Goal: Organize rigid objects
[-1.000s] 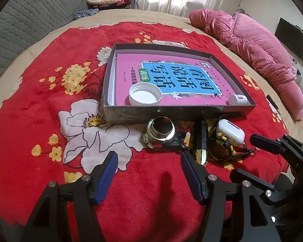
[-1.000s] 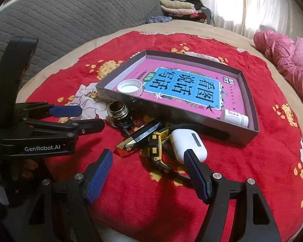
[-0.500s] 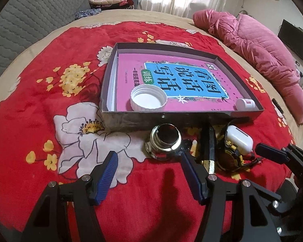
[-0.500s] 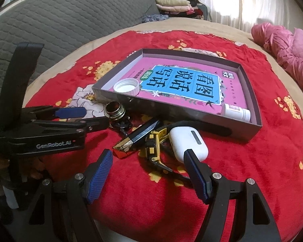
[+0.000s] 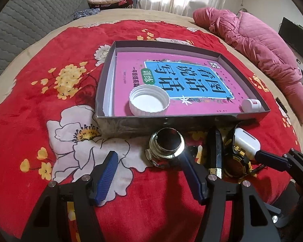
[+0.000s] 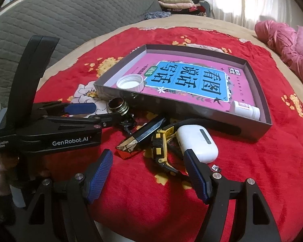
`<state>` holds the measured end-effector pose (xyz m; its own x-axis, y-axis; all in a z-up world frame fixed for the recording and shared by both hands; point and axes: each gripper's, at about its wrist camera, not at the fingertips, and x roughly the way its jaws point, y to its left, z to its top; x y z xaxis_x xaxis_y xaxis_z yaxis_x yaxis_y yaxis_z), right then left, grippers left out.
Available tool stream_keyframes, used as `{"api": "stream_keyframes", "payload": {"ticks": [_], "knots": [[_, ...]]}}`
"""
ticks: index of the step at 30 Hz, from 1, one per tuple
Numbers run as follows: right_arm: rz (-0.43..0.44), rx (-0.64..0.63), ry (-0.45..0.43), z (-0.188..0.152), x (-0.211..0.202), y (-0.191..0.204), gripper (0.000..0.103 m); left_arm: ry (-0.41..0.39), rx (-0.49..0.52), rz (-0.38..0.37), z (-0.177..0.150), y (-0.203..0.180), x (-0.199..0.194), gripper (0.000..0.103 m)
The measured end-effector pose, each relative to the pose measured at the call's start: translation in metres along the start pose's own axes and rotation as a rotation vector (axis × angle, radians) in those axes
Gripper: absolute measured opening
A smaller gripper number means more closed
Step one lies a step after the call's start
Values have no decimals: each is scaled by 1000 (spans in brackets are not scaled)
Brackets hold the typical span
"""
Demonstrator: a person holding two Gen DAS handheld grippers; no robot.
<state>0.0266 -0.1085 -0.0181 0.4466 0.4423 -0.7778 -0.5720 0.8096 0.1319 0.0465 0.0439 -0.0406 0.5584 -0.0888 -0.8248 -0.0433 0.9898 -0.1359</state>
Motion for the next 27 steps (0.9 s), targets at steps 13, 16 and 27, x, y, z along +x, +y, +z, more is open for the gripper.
{"api": "stream_keyframes", "payload": {"ticks": [13,16,27], "knots": [[-10,-11,31,2,18,0,58,2,-28,-57,5,9,11,64],[-14,-23,30,3,21,2,57,-1,-30,-67,5,10,12,63],[-21,-53,34,5,30,6,51,-5,-33,-80,6,10,15,63]]}}
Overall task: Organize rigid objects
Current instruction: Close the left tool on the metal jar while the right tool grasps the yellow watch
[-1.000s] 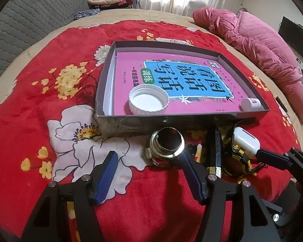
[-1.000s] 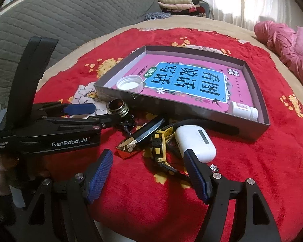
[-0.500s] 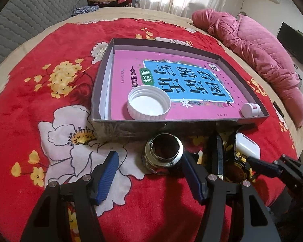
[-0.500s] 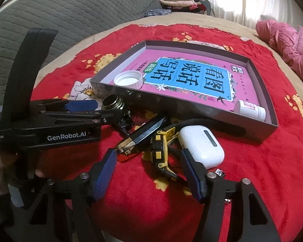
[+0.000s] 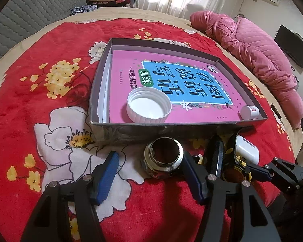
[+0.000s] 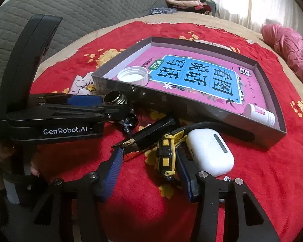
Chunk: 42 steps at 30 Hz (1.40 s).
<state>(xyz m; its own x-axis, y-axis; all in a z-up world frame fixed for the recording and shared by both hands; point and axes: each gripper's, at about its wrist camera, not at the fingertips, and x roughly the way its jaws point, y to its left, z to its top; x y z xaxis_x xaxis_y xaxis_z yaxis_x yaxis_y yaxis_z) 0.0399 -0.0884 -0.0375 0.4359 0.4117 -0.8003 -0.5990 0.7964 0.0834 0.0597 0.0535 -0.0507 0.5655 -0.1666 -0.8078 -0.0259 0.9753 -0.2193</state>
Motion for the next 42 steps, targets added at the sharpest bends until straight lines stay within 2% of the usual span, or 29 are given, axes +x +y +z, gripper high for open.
{"api": "stream_keyframes", "payload": {"ticks": [8,15,19,22,30,32,42], "knots": [[-22,39,13,0,4,-11,27,-2,-7,-14,1,2,1,60],[-31,30,13,1,9,-10,25,-5,3,-17,1,-1,3,55],[-36,27,17,0,10,-10,19,-5,3,-26,1,-2,3,52],[-35,22,12,0,8,-9,19,-1,7,-48,1,-4,4,44],[-28,5,4,-3,-1,-4,18,-1,18,-62,0,-3,4,42],[-27,0,2,-3,-3,-3,18,-11,24,-67,0,-3,2,36],[-23,-15,-10,-3,-10,2,18,-15,-12,-96,-1,5,-6,36]]}}
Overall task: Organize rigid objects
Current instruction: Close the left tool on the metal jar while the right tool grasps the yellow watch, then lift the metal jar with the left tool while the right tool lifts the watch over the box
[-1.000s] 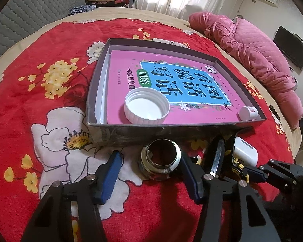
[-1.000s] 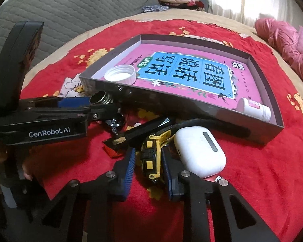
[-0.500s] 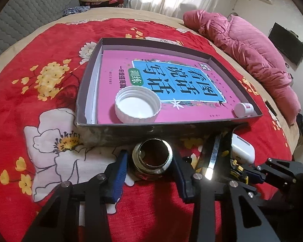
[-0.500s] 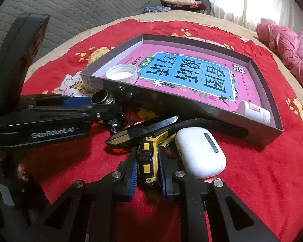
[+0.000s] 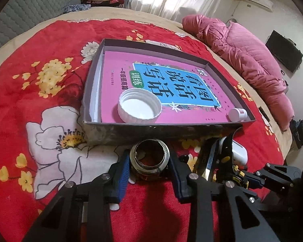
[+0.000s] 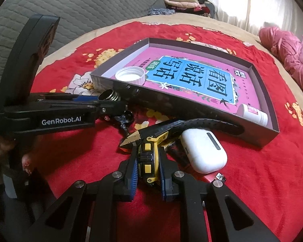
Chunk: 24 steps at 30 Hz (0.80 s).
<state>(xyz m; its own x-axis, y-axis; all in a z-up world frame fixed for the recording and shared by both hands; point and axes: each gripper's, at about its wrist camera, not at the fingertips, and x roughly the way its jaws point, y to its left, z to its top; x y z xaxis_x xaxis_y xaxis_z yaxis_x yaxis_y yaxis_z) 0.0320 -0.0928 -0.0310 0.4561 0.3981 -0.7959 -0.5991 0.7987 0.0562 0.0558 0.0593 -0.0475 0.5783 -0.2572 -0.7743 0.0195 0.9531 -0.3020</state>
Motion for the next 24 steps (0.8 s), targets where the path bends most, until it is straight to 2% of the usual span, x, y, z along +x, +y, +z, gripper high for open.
{"api": "stream_keyframes", "payload": {"ticks": [13,24], "knots": [[30,0,-41,1,-16,1,17,-57,11,36,-2,1,-26,36],[46,15,-79,4,-32,2,17,-97,58,29,-4,-11,-35,36]]}}
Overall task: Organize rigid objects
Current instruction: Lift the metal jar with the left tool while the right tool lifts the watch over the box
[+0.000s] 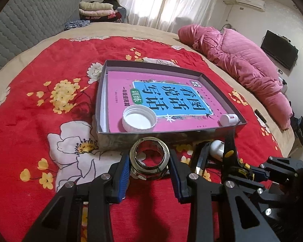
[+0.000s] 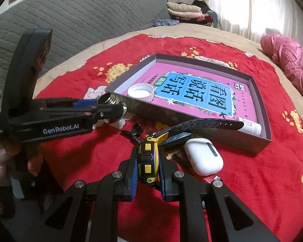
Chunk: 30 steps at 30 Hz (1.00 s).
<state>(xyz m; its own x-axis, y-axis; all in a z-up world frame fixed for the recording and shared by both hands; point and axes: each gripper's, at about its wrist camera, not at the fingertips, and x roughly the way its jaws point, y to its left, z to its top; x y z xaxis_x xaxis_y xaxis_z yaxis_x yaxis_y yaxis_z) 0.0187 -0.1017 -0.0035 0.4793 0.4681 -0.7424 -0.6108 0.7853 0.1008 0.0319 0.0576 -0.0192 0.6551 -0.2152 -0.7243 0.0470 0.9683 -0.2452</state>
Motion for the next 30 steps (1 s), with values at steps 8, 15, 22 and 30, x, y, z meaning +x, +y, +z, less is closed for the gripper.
{"api": "stream_keyframes", "payload": {"ticks": [8,15,22,30], "knots": [[0,36,-27,4,-12,-6,17,-16,20,14,0,-5,-6,36],[-1,42,-48,7,-20,-7,17,-28,12,1,0,-8,-14,36],[-3,68,-74,8,-30,-12,17,-30,14,5,0,-10,-17,36],[-17,83,-100,11,-38,-16,17,-45,37,12,0,-17,-20,36]]}}
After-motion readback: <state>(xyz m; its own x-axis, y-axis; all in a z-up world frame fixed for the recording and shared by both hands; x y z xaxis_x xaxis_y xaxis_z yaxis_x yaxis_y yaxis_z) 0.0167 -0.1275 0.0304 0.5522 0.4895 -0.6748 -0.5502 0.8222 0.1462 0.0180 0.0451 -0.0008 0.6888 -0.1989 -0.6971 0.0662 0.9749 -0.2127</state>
